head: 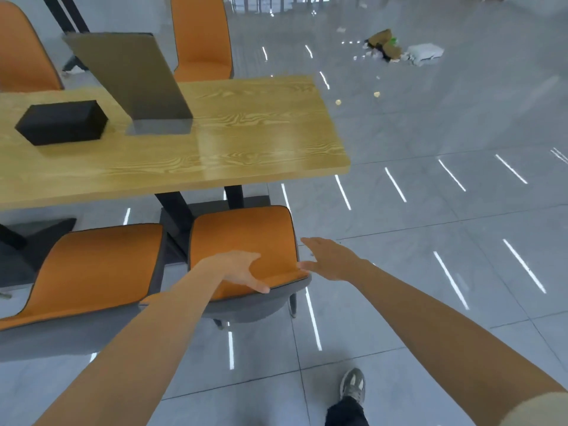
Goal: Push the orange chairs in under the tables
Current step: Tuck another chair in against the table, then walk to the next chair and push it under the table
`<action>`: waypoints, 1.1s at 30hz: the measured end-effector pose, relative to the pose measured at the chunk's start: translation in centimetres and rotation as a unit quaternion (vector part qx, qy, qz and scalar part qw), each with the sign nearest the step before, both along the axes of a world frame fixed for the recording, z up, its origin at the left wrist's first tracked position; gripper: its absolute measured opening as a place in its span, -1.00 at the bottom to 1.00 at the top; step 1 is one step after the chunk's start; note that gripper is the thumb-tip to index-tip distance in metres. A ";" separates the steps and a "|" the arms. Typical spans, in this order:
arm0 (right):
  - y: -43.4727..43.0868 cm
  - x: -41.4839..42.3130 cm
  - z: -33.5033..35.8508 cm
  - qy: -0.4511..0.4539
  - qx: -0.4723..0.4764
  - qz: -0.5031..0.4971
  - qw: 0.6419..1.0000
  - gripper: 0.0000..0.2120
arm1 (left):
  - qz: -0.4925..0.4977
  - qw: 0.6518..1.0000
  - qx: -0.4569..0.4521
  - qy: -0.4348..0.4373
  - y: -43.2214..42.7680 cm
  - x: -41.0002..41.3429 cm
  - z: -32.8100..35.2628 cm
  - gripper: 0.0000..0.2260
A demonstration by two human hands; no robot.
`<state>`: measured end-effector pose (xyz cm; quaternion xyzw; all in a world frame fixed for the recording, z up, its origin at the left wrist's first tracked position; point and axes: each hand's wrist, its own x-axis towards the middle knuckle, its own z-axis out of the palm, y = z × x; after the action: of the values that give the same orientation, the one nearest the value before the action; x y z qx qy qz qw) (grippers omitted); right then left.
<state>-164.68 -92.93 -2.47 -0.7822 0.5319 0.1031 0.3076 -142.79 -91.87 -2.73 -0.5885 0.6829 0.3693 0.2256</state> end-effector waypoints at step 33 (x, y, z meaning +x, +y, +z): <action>-68.2 -33.1 6.7 0.083 -0.215 -0.010 0.973 -0.32 | 0.048 0.934 -0.345 -0.080 -67.3 -31.7 5.8 -0.40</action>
<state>-197.81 -161.08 4.27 -0.8134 0.5730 0.0473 0.0881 -174.44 -159.21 3.07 -0.6898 0.7189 0.0728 0.0441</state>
